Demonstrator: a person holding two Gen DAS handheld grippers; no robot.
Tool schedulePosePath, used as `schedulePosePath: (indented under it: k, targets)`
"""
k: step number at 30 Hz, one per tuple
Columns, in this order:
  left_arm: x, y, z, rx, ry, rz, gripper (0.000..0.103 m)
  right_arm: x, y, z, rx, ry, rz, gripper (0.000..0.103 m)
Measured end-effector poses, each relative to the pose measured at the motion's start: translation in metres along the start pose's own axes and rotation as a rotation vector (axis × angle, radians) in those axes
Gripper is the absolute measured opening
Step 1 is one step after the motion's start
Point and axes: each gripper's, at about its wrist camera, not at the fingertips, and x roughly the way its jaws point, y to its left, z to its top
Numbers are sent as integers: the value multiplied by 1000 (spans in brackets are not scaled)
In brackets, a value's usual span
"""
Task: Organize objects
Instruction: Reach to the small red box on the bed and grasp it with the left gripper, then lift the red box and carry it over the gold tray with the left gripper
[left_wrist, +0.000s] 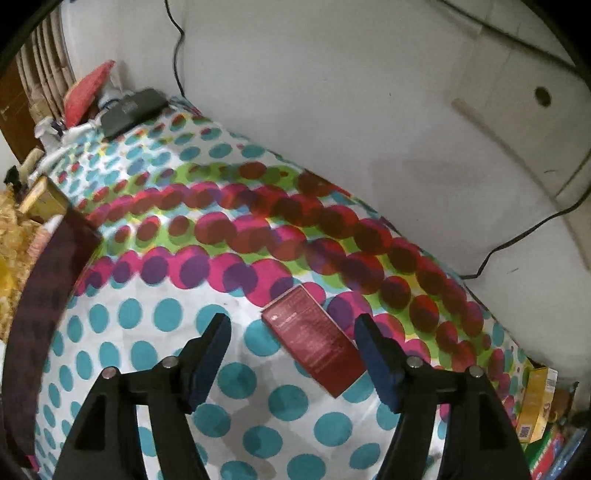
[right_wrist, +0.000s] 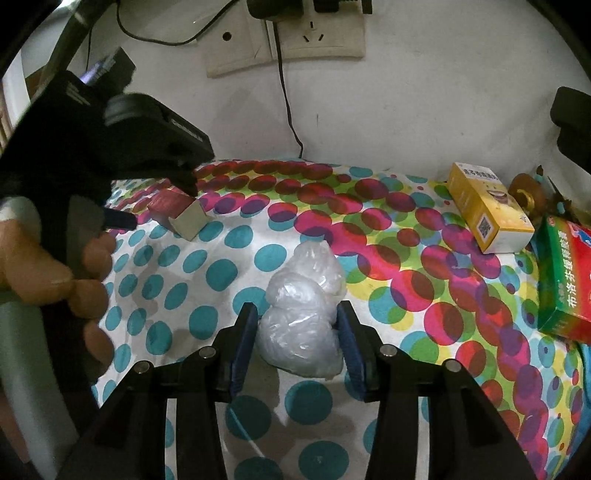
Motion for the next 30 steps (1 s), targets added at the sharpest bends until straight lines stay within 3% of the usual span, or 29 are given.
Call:
schedulePosePath:
  k: [2, 5, 11, 15, 17, 20, 21, 22, 30]
  targets:
    - [13, -3, -1, 12, 54, -42, 72, 1, 2, 0, -4, 1, -3, 44]
    - [14, -9, -3, 57, 37, -27, 73, 7, 1, 3, -16, 4, -15, 44]
    - [15, -5, -6, 51, 5, -47, 74, 7, 2, 4, -9, 3, -3, 44]
    - [14, -9, -16, 123, -28, -19, 73, 8, 4, 4, -17, 4, -9, 44]
    - [12, -10, -24, 156, -59, -8, 64, 7, 2, 4, -15, 4, -6, 44]
    - [11, -6, -27, 176, -73, -43, 64, 8, 4, 5, -27, 6, 6, 44]
    - [10, -5, -28, 186, -76, -50, 58, 8, 5, 5, -29, 6, 4, 44]
    - [7, -2, -30, 204, -99, -35, 28, 7, 0, 5, -30, 6, 5, 45]
    - [-5, 11, -42, 285, -129, -145, 29, 14, 22, 7, -59, 13, -8, 49]
